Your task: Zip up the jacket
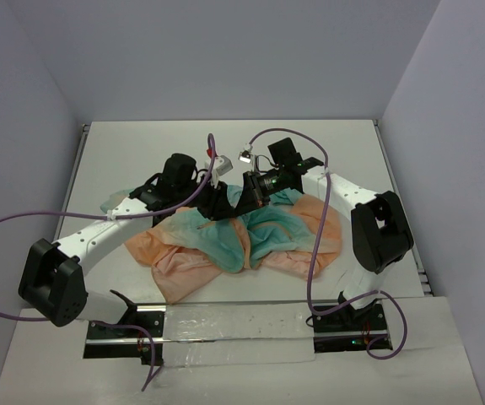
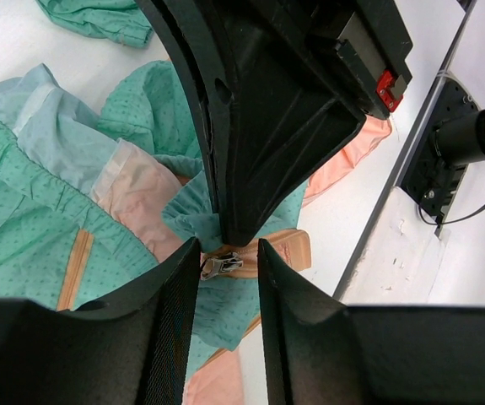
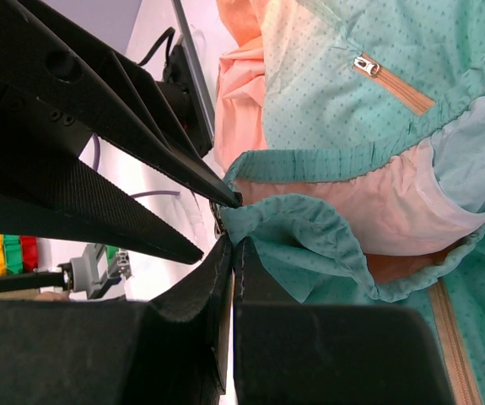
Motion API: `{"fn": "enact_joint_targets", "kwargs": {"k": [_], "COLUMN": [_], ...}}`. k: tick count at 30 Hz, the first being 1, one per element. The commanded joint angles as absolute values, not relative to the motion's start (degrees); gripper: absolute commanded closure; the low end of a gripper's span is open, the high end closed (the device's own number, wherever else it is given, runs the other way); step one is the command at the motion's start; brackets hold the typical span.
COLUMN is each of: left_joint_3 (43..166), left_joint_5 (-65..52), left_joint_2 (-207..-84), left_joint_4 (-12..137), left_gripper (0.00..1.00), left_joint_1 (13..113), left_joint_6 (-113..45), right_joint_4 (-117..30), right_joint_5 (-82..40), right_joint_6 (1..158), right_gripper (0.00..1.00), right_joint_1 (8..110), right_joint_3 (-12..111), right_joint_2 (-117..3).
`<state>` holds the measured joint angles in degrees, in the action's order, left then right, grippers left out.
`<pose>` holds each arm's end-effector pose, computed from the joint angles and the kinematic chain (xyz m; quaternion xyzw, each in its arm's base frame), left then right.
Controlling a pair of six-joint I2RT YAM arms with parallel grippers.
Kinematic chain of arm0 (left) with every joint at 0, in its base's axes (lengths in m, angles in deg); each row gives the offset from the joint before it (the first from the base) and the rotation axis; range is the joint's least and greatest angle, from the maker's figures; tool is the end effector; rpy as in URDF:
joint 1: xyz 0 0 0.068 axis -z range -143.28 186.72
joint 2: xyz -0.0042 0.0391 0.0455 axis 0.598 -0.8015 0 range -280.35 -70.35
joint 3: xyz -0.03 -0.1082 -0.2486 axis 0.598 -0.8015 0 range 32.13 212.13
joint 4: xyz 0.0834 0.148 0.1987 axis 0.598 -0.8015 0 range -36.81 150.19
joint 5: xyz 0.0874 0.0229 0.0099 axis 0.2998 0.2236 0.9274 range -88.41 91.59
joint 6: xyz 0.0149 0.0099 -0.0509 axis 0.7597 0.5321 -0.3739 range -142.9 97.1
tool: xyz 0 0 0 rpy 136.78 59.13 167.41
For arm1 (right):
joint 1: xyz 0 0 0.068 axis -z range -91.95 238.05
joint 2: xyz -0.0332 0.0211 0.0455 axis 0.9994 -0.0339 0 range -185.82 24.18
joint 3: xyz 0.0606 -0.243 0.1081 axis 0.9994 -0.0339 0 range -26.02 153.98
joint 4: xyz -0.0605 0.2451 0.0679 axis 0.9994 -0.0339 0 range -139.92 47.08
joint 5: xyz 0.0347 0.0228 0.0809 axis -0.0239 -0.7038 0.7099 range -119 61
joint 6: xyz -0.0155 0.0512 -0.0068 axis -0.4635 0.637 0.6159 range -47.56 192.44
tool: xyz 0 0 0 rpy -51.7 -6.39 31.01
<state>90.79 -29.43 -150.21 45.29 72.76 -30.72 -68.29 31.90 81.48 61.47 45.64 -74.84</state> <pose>0.2383 -0.1961 0.2791 0.3270 0.8034 -0.3843 0.3161 0.3097 0.1897 0.2423 -0.2847 0.7826 0.5415 0.1154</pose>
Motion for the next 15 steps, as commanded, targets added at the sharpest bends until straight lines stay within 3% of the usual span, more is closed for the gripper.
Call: {"fn": "enact_joint_targets", "kwargs": {"k": [1,15], "left_joint_3": [92.86,91.81], "left_joint_5": [-28.91,-26.88], "left_joint_2": [-150.4,-148.27], "left_joint_4": [45.01,44.02], "left_gripper": [0.61,0.58], "left_joint_1": [73.18,73.11], "left_joint_6": [-30.07,-29.85], "right_joint_4": [-68.41,-68.5], "right_joint_5": [32.7,32.66], "right_joint_6": [80.81,81.01], "right_gripper": [1.0,1.0], "right_joint_1": [61.78,61.78], "right_joint_3": [46.93,46.93], "right_joint_2": [-72.52,-72.86]}}
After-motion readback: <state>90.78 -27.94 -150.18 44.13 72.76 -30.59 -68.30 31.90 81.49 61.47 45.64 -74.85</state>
